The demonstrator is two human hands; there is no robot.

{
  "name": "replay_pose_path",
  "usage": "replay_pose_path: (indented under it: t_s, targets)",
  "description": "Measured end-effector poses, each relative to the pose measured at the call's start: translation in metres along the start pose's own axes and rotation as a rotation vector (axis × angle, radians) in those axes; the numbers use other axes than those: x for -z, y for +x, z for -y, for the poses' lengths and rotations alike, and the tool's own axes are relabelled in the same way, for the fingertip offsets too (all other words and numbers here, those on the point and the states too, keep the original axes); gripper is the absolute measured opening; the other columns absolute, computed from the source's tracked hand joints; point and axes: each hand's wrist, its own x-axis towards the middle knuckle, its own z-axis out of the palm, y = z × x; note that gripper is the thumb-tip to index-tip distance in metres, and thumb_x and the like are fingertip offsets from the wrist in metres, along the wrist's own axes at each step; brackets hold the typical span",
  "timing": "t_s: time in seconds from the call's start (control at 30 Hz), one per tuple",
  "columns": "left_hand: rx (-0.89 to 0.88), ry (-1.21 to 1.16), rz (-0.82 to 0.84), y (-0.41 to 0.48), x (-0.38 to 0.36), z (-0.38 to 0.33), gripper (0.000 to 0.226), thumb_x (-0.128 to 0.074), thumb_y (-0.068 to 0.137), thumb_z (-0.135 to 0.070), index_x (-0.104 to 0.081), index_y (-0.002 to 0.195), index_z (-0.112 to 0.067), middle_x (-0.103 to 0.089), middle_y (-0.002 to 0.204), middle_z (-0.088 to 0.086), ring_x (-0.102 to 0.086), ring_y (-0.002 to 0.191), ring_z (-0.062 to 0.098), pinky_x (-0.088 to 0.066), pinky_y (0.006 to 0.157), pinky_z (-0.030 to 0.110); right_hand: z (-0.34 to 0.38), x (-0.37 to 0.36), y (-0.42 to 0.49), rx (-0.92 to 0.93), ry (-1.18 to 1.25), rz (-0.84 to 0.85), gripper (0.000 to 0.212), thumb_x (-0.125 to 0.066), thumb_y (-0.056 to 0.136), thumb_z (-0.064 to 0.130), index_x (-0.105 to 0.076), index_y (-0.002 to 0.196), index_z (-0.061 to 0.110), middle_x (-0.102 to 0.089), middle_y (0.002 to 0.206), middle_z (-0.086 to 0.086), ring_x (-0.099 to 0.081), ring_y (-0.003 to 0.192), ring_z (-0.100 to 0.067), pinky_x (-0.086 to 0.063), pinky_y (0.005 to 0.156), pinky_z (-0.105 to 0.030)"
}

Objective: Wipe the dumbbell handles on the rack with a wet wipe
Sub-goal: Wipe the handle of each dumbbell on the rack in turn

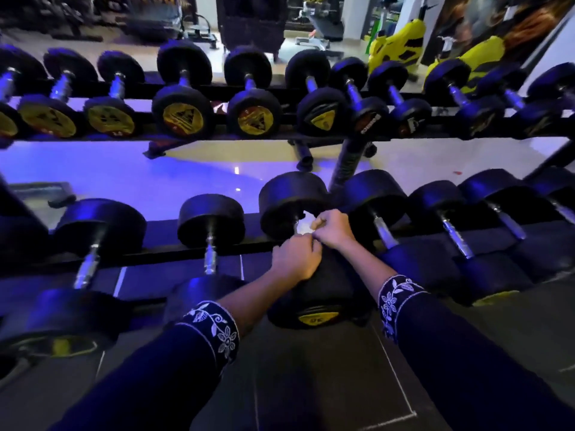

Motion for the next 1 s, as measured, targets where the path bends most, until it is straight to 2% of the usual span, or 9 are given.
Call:
replay_pose_path:
  t_s: [0.2,0.33,0.43,0.53,0.63,0.77,0.87,0.93,1.0]
  targets:
    - [0.192,-0.088,-0.04,0.002,-0.008,-0.005,0.043,-0.038,0.098,-0.04,-0.068,0.09,-0.011,-0.066,0.103,0.018,-0.06,0.099,0.037,-0.038,0.068,0.035,-0.015,-0.006,0.015,0.11,-0.032,0.221,0.014,-0.067,0.074,0.006,-0.077,0.083,0.008,-0.074,0.089,-0.012,-0.067,0.093,-0.019,-0.051,0.084,-0.026]
    - [0.211,-0.102,-0.052,0.004,-0.01,-0.002,0.04,-0.039,0.097,-0.042,-0.059,0.075,-0.016,-0.065,0.096,0.015,-0.06,0.095,0.036,-0.036,0.065,0.035,-0.014,-0.01,0.022,0.1,-0.082,0.257,0.014,-0.067,0.073,0.005,-0.077,0.082,0.006,-0.073,0.089,-0.014,-0.066,0.089,-0.019,-0.049,0.074,-0.025]
    - [0.211,-0.104,-0.061,0.003,-0.011,-0.001,0.041,-0.039,0.096,-0.043,-0.063,0.08,-0.014,-0.065,0.099,0.015,-0.059,0.096,0.035,-0.036,0.066,0.035,-0.01,-0.008,0.02,0.077,-0.12,0.262,0.014,-0.065,0.075,0.007,-0.076,0.083,0.004,-0.07,0.082,-0.013,-0.064,0.086,-0.022,-0.045,0.068,-0.026]
    - [0.192,-0.099,-0.072,0.004,-0.011,0.0,0.044,-0.039,0.096,-0.044,-0.066,0.084,-0.012,-0.066,0.1,0.016,-0.06,0.097,0.036,-0.036,0.067,0.035,-0.005,-0.006,0.018,0.065,-0.166,0.274,0.014,-0.063,0.075,0.009,-0.076,0.081,0.004,-0.066,0.07,-0.013,-0.059,0.067,-0.018,-0.043,0.059,-0.022]
    - [0.152,-0.112,-0.063,0.005,-0.012,0.003,0.044,-0.038,0.097,-0.044,-0.065,0.082,-0.012,-0.067,0.099,0.017,-0.061,0.096,0.037,-0.037,0.067,0.035,0.007,-0.005,0.023,-0.014,-0.147,0.215,0.011,-0.066,0.064,0.004,-0.075,0.069,0.006,-0.058,0.043,0.0,-0.053,0.039,-0.006,-0.044,0.042,-0.013]
    - [0.094,-0.087,-0.039,0.01,-0.014,0.008,0.041,-0.036,0.097,-0.039,-0.065,0.09,-0.011,-0.066,0.103,0.016,-0.06,0.099,0.037,-0.038,0.069,0.036,0.021,-0.009,0.03,-0.026,-0.122,0.074,0.014,-0.066,0.065,0.003,-0.076,0.071,0.01,-0.07,0.067,-0.006,-0.061,0.063,-0.011,-0.046,0.056,-0.018]
    - [0.059,-0.078,-0.005,0.016,-0.014,0.011,0.041,-0.035,0.097,-0.04,-0.066,0.096,-0.012,-0.065,0.105,0.014,-0.059,0.1,0.036,-0.037,0.068,0.035,0.016,-0.016,0.03,-0.012,-0.156,0.13,0.013,-0.063,0.068,0.007,-0.074,0.074,0.01,-0.072,0.076,-0.008,-0.068,0.077,-0.018,-0.048,0.064,-0.02]
    - [0.043,-0.077,0.006,0.019,-0.014,0.013,0.041,-0.036,0.097,-0.04,-0.067,0.1,-0.014,-0.066,0.105,0.014,-0.06,0.1,0.035,-0.037,0.067,0.035,0.009,-0.018,0.029,-0.014,-0.187,0.182,0.012,-0.061,0.07,0.011,-0.072,0.076,0.01,-0.073,0.082,-0.008,-0.068,0.086,-0.025,-0.052,0.079,-0.027]
    - [0.037,-0.074,0.017,0.02,-0.012,0.012,0.04,-0.037,0.097,-0.039,-0.069,0.101,-0.015,-0.066,0.105,0.013,-0.06,0.1,0.034,-0.037,0.067,0.034,0.007,-0.016,0.025,-0.015,-0.22,0.208,0.013,-0.058,0.075,0.012,-0.07,0.08,0.011,-0.072,0.091,-0.008,-0.066,0.093,-0.026,-0.044,0.094,-0.032]
